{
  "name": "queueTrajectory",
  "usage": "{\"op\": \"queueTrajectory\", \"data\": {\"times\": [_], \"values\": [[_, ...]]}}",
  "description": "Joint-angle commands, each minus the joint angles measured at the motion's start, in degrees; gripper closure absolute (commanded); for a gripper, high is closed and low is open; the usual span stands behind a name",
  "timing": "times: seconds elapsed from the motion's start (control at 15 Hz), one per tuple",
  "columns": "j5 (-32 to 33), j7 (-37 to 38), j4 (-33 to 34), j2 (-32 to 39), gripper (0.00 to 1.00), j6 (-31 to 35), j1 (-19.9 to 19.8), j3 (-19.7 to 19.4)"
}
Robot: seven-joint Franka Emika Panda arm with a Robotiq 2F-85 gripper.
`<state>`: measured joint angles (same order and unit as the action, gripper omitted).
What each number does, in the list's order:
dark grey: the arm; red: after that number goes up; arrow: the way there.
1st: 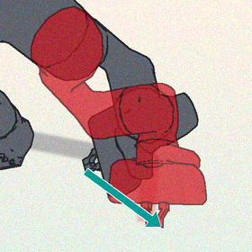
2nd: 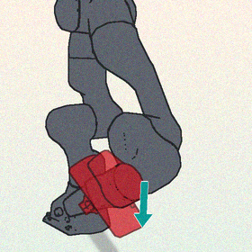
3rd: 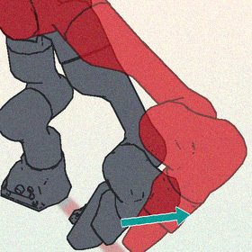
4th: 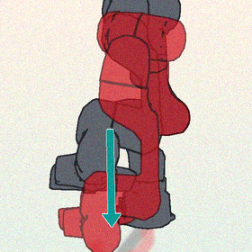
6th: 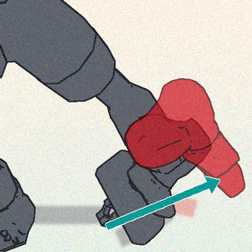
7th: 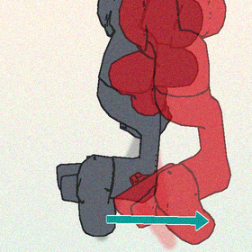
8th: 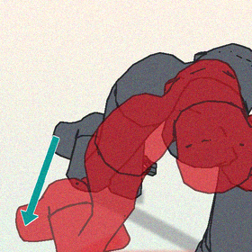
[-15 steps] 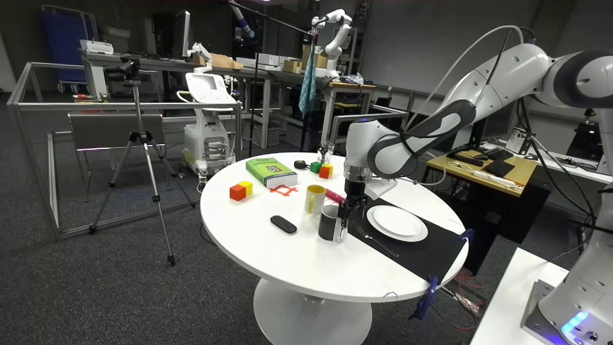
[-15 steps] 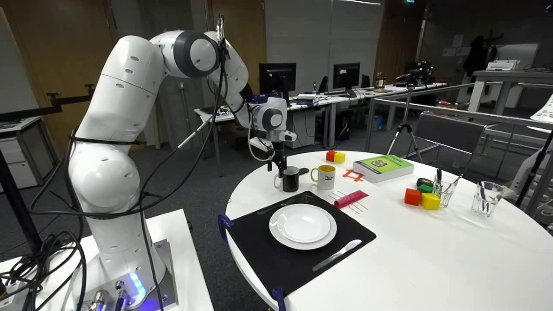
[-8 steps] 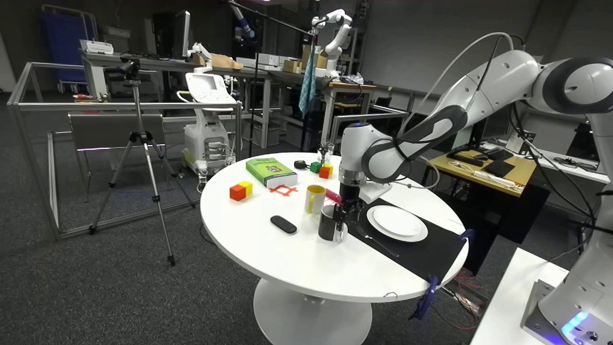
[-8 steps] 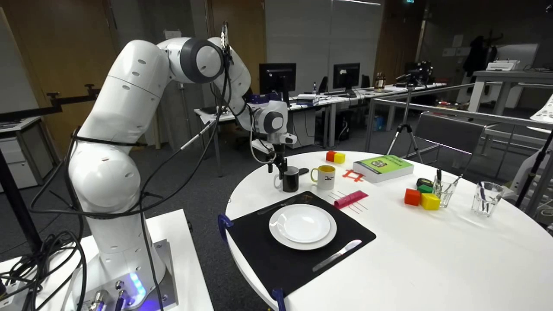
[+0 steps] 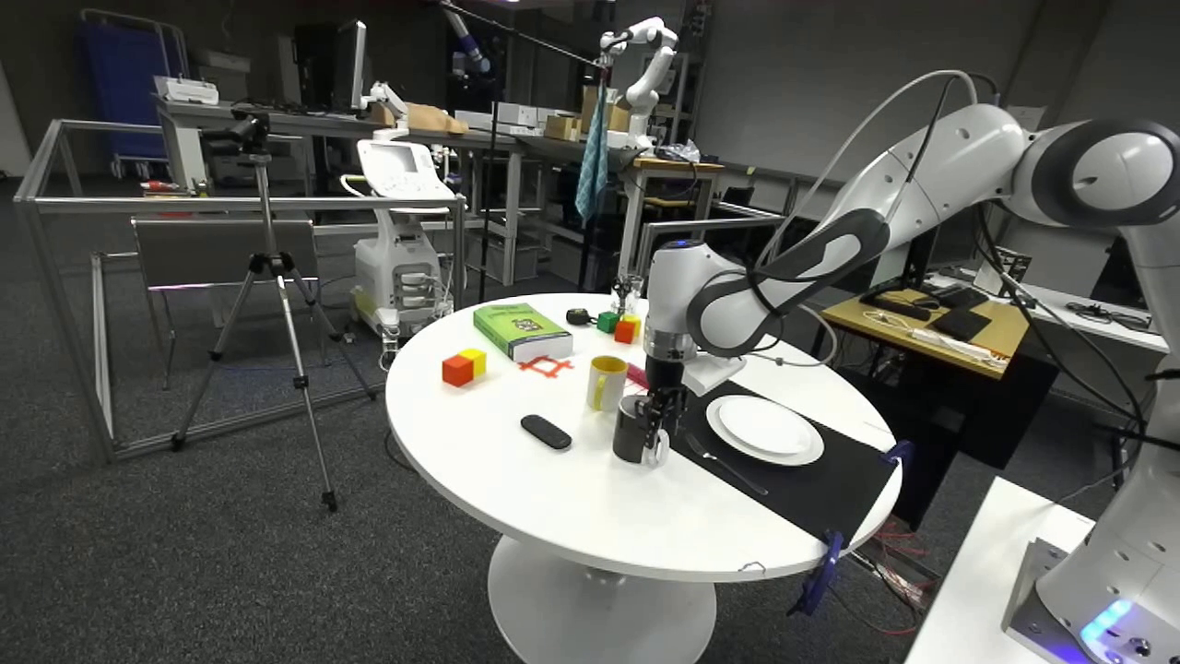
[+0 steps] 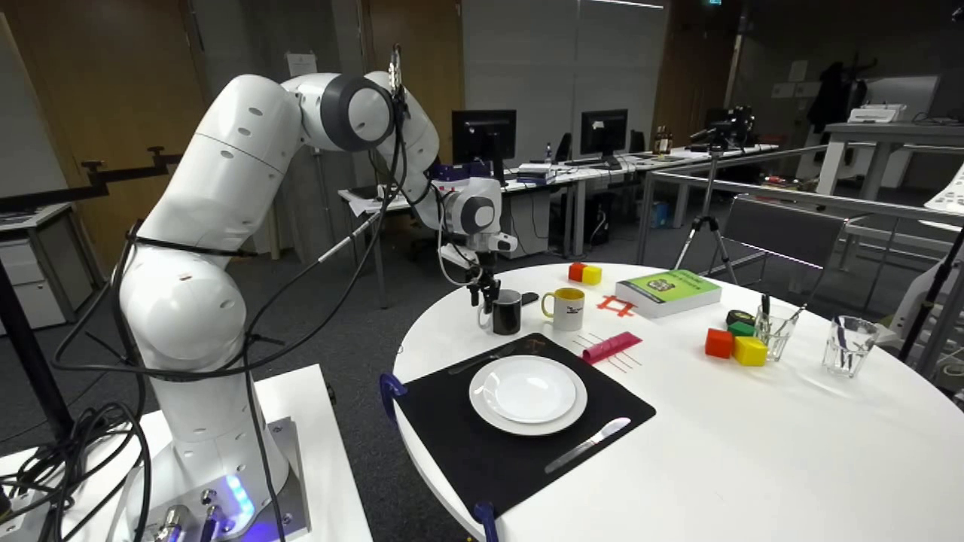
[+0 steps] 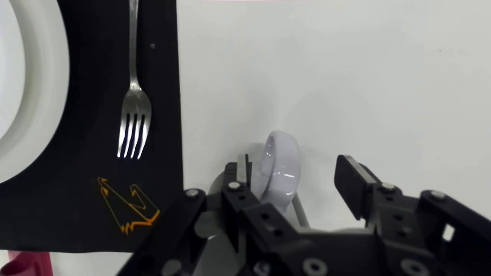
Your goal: Move the black cup to the left side of the white plate
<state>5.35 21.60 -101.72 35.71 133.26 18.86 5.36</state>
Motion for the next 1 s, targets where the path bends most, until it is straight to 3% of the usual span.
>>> {"op": "queueTrajectory", "data": {"times": [0.0, 0.27, 0.93], "values": [[0.2, 1.5, 1.63, 0.83, 0.67, 0.28, 1.13, -1.16], [-0.03, 1.51, 1.68, 0.8, 0.98, 0.14, 0.93, -1.19], [0.16, 0.9, 0.85, -0.82, 0.95, -0.31, 0.72, -1.4]]}}
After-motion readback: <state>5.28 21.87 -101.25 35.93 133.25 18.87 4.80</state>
